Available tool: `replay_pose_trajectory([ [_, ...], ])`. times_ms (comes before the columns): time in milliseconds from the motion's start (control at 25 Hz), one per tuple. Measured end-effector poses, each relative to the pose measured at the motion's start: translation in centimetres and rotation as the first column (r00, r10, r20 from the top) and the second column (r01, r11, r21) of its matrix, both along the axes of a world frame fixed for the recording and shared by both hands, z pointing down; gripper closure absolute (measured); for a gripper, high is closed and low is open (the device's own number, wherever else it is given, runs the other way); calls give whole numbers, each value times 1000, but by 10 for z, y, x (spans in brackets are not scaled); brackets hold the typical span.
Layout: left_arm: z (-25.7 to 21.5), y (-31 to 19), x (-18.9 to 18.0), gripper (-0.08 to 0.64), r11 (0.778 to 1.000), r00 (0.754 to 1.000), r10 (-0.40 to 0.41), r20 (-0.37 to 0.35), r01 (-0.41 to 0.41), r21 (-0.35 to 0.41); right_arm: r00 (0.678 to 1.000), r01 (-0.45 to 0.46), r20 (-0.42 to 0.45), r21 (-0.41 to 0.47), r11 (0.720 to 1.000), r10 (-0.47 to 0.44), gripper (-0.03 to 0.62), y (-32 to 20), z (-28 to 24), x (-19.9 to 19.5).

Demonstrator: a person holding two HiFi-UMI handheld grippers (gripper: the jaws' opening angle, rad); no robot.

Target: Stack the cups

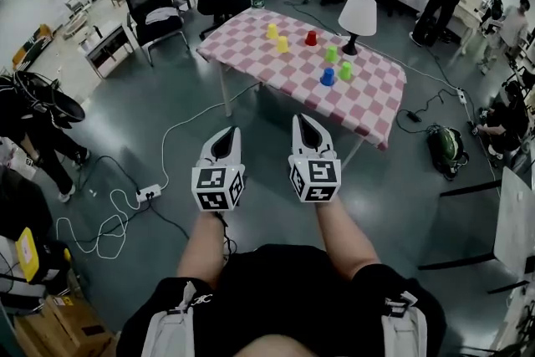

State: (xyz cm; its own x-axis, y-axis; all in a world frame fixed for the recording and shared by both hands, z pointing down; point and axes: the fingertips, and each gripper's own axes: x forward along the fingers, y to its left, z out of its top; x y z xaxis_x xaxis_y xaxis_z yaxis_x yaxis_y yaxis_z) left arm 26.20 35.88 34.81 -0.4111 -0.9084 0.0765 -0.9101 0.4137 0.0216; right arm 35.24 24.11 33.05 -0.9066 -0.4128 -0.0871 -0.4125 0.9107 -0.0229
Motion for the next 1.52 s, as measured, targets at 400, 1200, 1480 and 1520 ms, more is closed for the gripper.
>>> replay_pose_trajectory([
  [400, 10, 23, -37, 545, 999, 999, 36, 0, -36, 1, 1000, -22, -4, 8, 1000, 22, 592, 30, 9, -38],
  [1200, 23, -89, -164, 546, 999, 999, 50, 9, -50, -6, 998, -58, 21, 2, 998, 58, 592, -91, 19, -160],
  [1480, 9, -184, -227, 545, 998, 998, 59, 20, -59, -5, 998, -61, 24, 2, 998, 61, 592, -186, 7, -225],
  [1520, 7, -198, -234, 545, 998, 998, 64, 21, -64, -2, 998, -62, 24, 4, 998, 62, 592, -200, 5, -233],
])
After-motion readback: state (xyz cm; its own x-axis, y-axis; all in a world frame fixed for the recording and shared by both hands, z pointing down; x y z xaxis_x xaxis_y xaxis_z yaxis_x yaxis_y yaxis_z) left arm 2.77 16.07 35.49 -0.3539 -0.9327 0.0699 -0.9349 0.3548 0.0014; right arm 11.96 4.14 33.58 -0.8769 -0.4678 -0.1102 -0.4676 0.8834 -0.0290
